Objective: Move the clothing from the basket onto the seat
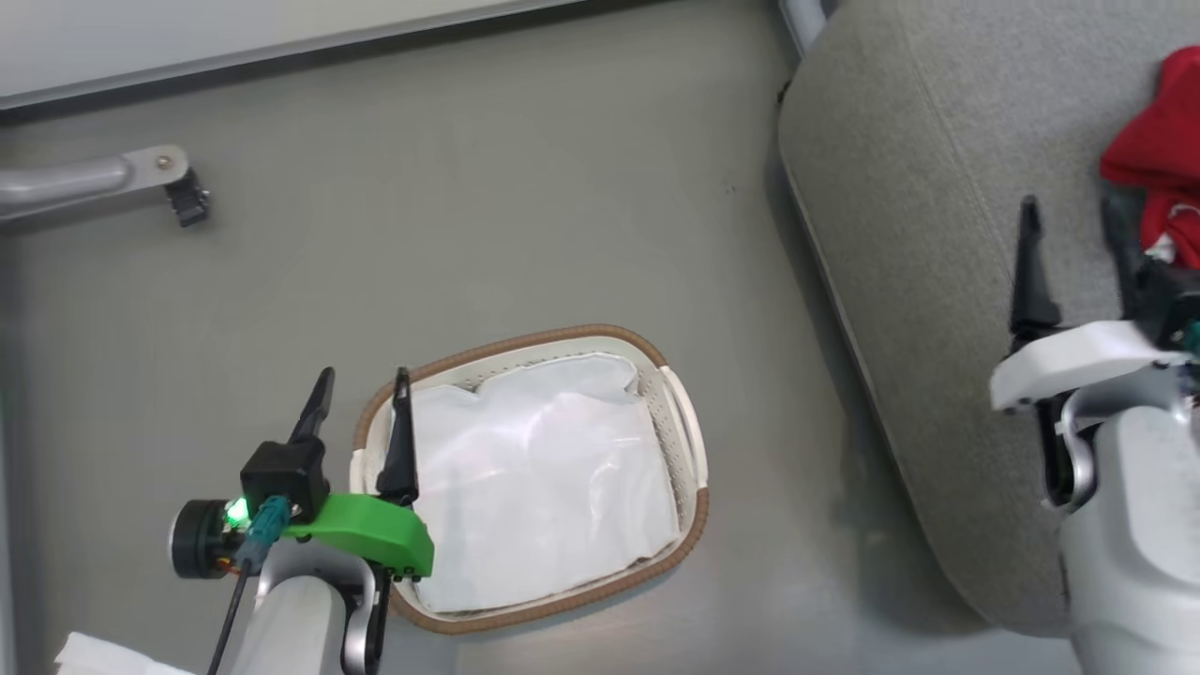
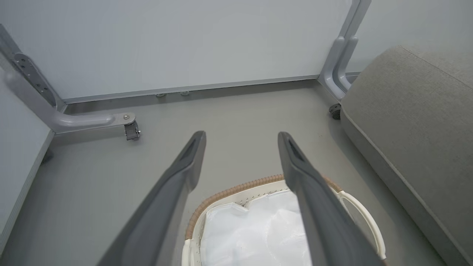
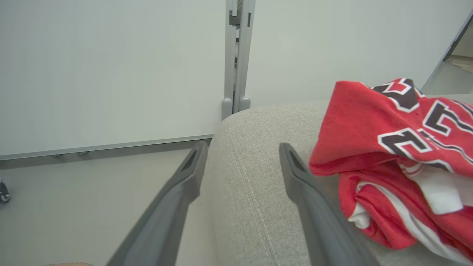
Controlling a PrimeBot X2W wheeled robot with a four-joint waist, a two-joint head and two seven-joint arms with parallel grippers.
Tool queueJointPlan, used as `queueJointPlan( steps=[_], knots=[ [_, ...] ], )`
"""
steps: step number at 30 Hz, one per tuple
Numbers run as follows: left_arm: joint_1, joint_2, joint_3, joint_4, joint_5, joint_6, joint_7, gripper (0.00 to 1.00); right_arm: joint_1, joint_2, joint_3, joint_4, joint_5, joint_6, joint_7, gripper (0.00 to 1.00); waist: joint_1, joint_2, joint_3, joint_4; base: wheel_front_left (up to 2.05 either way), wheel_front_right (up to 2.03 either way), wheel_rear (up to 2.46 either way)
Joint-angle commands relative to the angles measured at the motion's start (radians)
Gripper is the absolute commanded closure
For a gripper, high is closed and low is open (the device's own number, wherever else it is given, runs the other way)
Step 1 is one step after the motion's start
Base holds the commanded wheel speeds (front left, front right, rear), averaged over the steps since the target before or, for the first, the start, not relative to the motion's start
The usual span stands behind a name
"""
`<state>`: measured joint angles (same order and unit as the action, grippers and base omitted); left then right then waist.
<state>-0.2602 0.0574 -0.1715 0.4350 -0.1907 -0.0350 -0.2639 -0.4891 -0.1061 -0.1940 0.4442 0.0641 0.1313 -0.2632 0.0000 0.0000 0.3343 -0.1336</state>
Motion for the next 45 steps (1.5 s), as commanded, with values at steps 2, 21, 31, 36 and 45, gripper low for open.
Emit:
queueJointPlan(
  steps=[2, 21, 31, 36, 45],
  knots=[
    [0.031, -0.002, 0.03, -0.019, 0.011, 0.01, -0.001, 0.0, 0.035, 0.02, 0.025, -0.01, 0.012, -0.001, -0.002, 0.0, 0.0, 0.0, -0.058, 0.07, 0.0, 0.0, 0.0],
    [0.134, -0.006, 0.124, -0.061, -0.002, 0.018, -0.001, 0.0, 0.158, 0.052, 0.196, -0.004, 0.065, -0.001, -0.002, 0.0, 0.0, 0.0, -0.159, 0.133, 0.0, 0.0, 0.0],
    [0.2, -0.006, 0.114, -0.071, -0.047, 0.01, -0.001, 0.0, 0.238, 0.053, 0.198, -0.016, 0.077, -0.001, -0.002, 0.0, 0.0, 0.0, -0.216, 0.122, 0.0, 0.0, 0.0],
    [0.191, -0.01, 0.107, -0.043, -0.053, 0.008, 0.001, 1.0, 0.245, 0.063, 0.2, 0.014, 0.073, 0.0, 0.003, 1.0, 0.0, 0.0, -0.215, 0.124, 0.0, 0.0, 0.0],
    [0.184, -0.01, 0.129, -0.05, -0.204, -0.003, 0.044, 1.0, 0.261, 0.064, 0.181, 0.002, 0.234, 0.0, 0.05, 1.0, 0.0, 0.0, -0.222, 0.124, 0.0, 0.0, 0.0]
  ],
)
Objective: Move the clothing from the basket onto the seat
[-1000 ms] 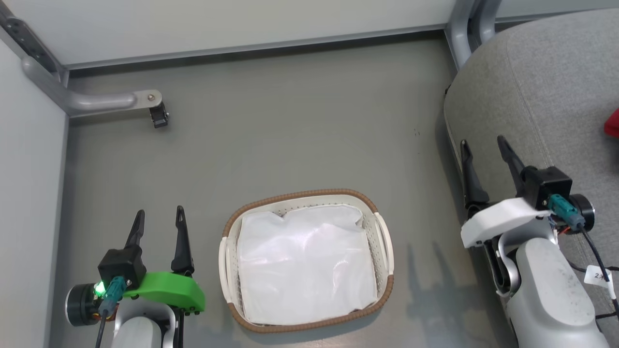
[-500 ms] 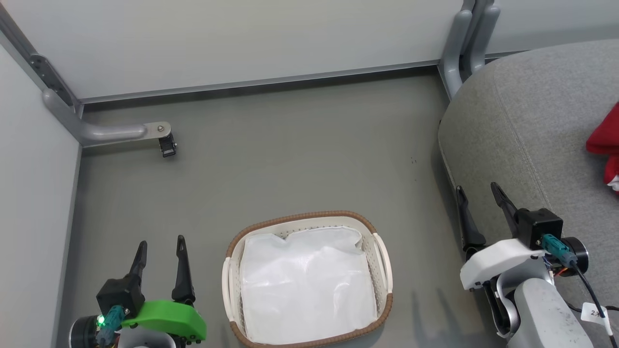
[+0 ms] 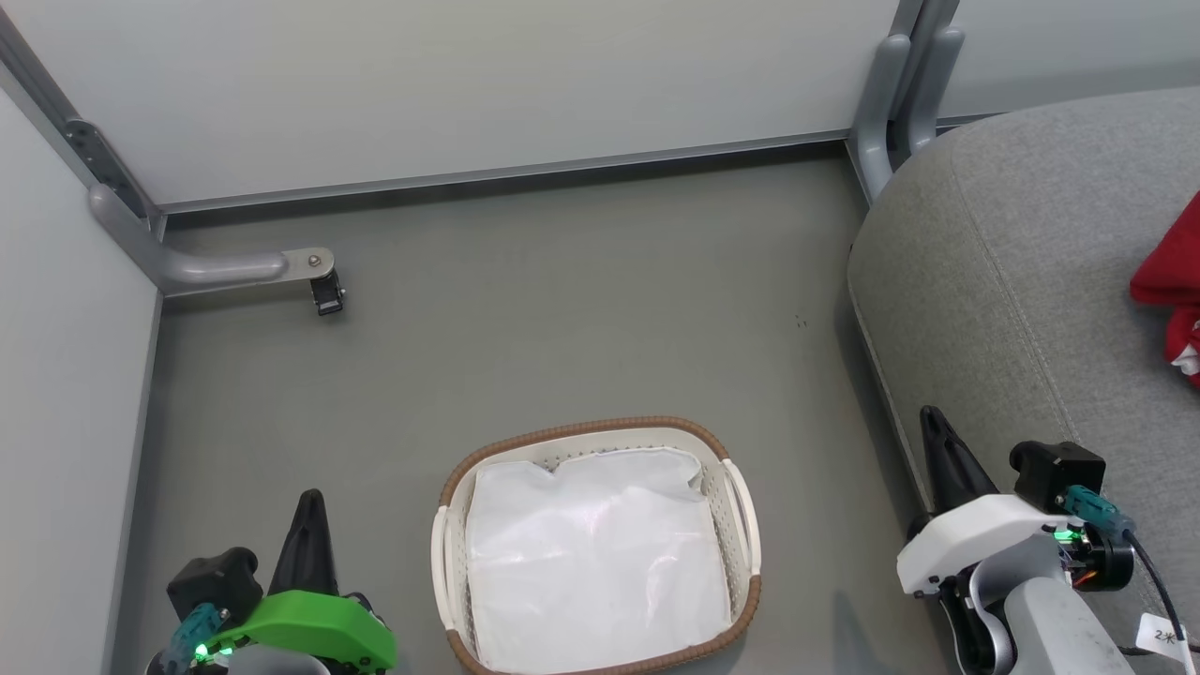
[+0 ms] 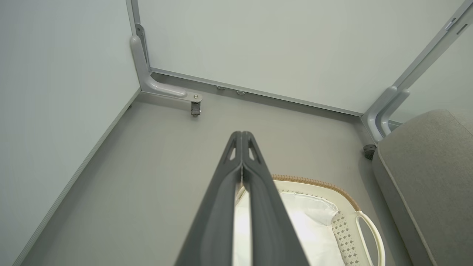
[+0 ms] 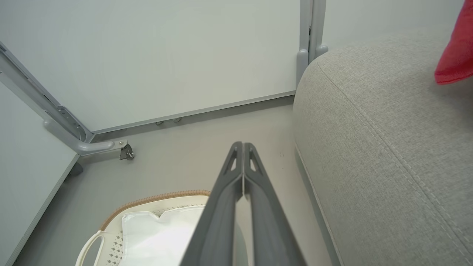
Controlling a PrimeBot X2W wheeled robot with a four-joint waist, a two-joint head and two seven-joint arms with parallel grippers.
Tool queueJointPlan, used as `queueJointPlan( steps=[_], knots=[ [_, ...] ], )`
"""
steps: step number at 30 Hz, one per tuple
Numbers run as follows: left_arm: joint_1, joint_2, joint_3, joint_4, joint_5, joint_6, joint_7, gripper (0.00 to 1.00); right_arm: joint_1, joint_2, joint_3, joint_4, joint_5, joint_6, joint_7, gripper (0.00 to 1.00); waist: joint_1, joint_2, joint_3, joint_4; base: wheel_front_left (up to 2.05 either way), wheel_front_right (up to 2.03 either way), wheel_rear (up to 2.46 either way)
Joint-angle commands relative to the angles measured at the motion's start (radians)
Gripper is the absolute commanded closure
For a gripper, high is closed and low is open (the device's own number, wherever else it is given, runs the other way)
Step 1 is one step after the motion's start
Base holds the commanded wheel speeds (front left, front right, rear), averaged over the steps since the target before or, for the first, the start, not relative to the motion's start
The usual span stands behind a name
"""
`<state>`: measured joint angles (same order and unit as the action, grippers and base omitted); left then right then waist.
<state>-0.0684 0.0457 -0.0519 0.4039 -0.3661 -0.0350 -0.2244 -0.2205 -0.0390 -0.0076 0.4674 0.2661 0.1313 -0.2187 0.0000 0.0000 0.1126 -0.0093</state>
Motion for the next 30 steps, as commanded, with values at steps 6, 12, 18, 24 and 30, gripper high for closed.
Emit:
queueJointPlan(
  steps=[6, 12, 18, 24, 30],
  knots=[
    [-0.009, 0.002, 0.022, -0.033, -0.131, -0.011, 0.032, 1.0, 0.005, -0.004, -0.011, -0.042, 0.143, 0.0, 0.031, 1.0, 0.0, 0.0, -0.006, 0.001, 0.0, 0.0, 0.0],
    [-0.012, 0.002, 0.034, -0.045, -0.226, -0.019, 0.058, 1.0, 0.016, -0.005, -0.018, -0.059, 0.247, 0.0, 0.055, 1.0, 0.0, 0.0, -0.012, 0.001, 0.0, 0.0, 0.0],
    [-0.015, 0.003, 0.046, -0.055, -0.316, -0.026, 0.082, 1.0, 0.024, -0.006, -0.026, -0.075, 0.344, 0.0, 0.079, 1.0, 0.0, 0.0, -0.017, 0.001, 0.0, 0.0, 0.0],
    [-0.019, 0.003, 0.056, -0.065, -0.399, -0.032, 0.105, 1.0, 0.033, -0.007, -0.033, -0.089, 0.434, 0.0, 0.102, 1.0, 0.0, 0.0, -0.023, 0.002, 0.0, 0.0, 0.0],
    [-0.022, 0.003, 0.067, -0.075, -0.478, -0.038, 0.127, 1.0, 0.039, -0.007, -0.04, -0.102, 0.518, 0.0, 0.124, 1.0, 0.0, 0.0, -0.028, 0.002, 0.0, 0.0, 0.0]
  ],
)
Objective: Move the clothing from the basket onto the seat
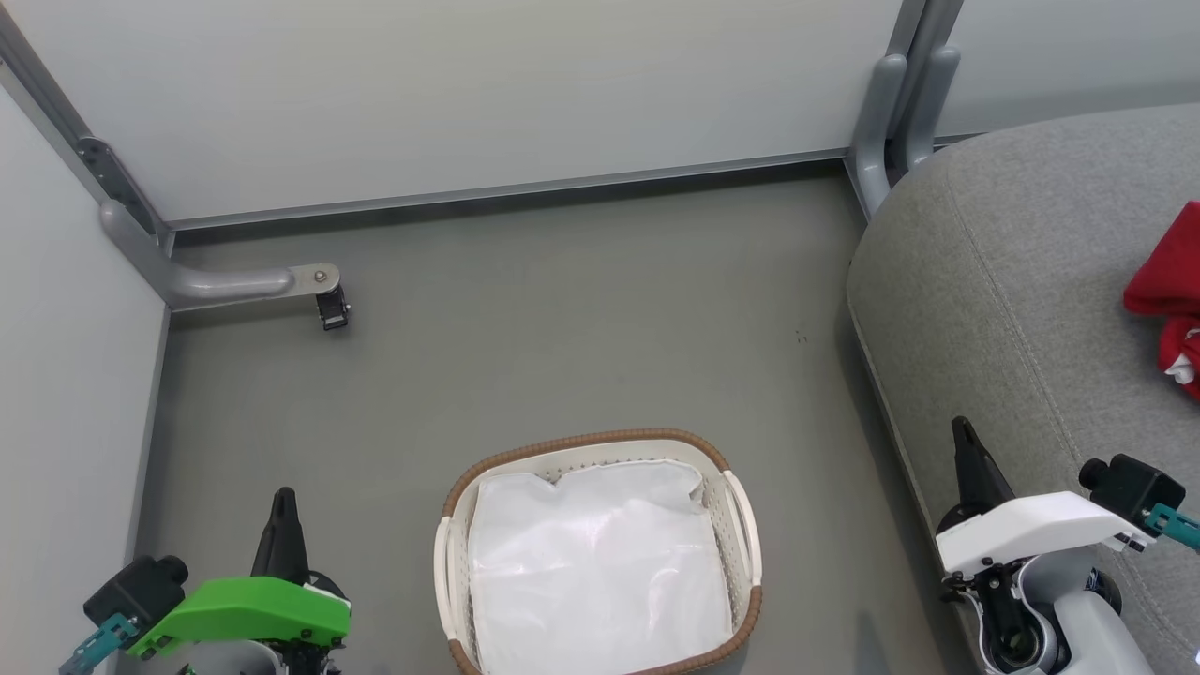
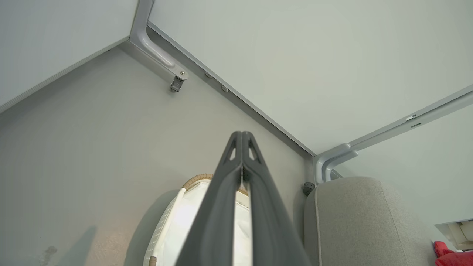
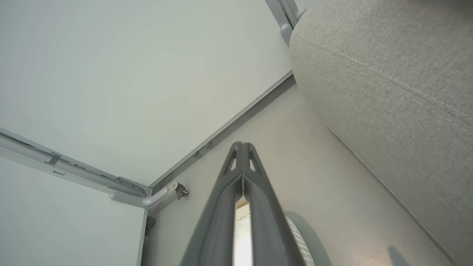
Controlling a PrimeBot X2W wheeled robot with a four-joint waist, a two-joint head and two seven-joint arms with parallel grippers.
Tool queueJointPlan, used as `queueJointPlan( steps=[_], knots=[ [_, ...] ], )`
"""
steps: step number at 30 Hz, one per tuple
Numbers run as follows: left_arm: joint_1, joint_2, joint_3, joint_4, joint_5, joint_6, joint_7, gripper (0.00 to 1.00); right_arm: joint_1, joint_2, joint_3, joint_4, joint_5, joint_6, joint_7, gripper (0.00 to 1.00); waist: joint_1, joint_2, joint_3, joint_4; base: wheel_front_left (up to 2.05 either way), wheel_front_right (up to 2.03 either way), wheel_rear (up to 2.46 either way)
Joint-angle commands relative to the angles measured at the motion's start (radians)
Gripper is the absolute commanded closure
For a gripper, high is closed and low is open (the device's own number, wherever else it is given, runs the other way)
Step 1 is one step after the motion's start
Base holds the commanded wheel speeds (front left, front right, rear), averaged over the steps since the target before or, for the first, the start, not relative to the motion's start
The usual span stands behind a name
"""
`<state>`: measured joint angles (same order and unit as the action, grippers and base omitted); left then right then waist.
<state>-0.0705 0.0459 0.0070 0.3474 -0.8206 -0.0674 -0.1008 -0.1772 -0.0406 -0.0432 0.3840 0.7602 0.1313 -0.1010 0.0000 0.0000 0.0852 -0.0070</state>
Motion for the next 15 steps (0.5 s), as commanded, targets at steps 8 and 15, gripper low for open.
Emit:
queueJointPlan(
  steps=[8, 15],
  knots=[
    [-0.024, 0.003, 0.021, -0.029, -0.12, -0.014, 0.03, 1.0, 0.006, -0.007, -0.013, -0.034, 0.129, 0.0, 0.033, 1.0, 0.0, 0.0, -0.008, 0.001, 0.0, 0.0, 0.0],
    [-0.027, 0.004, 0.032, -0.039, -0.201, -0.02, 0.053, 1.0, 0.015, -0.007, -0.02, -0.048, 0.216, 0.0, 0.055, 1.0, 0.0, 0.0, -0.014, 0.001, 0.0, 0.0, 0.0]
  ],
)
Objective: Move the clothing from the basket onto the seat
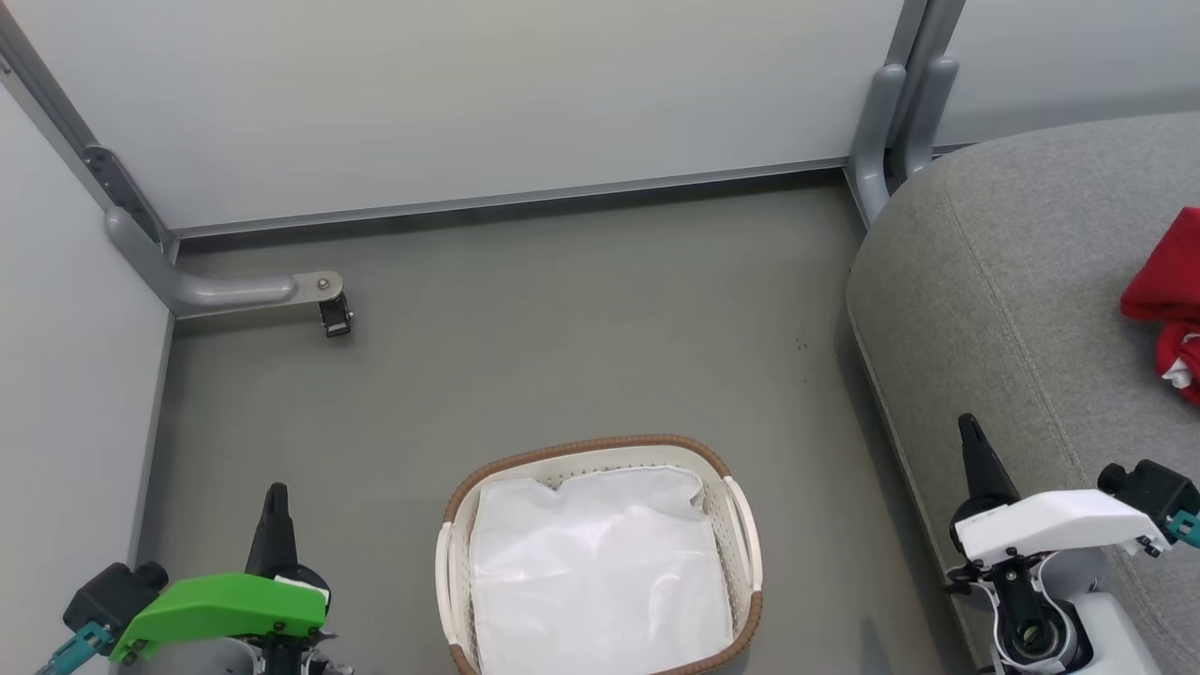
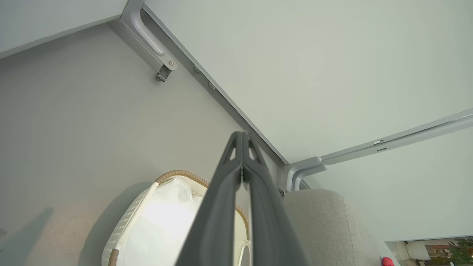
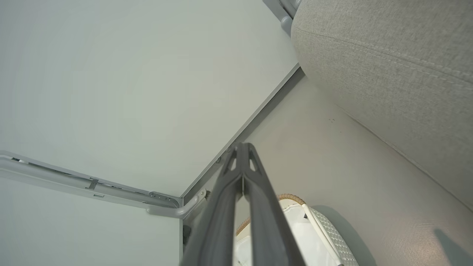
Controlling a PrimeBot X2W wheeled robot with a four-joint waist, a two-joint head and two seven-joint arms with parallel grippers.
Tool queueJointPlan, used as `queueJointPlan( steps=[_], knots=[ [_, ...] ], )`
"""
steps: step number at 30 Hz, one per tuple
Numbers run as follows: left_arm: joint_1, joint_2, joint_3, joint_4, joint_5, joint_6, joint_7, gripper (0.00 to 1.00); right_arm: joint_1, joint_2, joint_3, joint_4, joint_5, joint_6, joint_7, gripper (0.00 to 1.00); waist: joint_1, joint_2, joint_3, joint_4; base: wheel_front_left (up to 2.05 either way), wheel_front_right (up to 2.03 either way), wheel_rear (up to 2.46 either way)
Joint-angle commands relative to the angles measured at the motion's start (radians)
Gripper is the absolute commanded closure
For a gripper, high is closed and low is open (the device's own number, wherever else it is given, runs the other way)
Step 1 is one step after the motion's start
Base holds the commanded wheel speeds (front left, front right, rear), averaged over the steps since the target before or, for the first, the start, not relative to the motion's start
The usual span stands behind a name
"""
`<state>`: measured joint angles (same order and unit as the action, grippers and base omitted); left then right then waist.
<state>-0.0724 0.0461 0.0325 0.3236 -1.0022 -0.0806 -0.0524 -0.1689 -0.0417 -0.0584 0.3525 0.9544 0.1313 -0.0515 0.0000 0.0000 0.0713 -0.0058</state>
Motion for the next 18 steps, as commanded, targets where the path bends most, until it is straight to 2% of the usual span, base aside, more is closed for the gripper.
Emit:
queueJointPlan(
  steps=[1, 18],
  knots=[
    [-0.026, 0.004, 0.008, -0.016, -0.03, -0.008, 0.007, 1.0, 0.008, -0.006, -0.006, -0.018, 0.032, 0.0, 0.008, 1.0, 0.0, 0.0, -0.001, 0.0, 0.0, 0.0, 0.0],
    [-0.032, 0.005, 0.03, -0.035, -0.2, -0.02, 0.054, 1.0, 0.025, -0.008, -0.021, -0.046, 0.216, -0.001, 0.055, 1.0, 0.0, 0.0, -0.017, 0.001, 0.0, 0.0, 0.0]
  ],
)
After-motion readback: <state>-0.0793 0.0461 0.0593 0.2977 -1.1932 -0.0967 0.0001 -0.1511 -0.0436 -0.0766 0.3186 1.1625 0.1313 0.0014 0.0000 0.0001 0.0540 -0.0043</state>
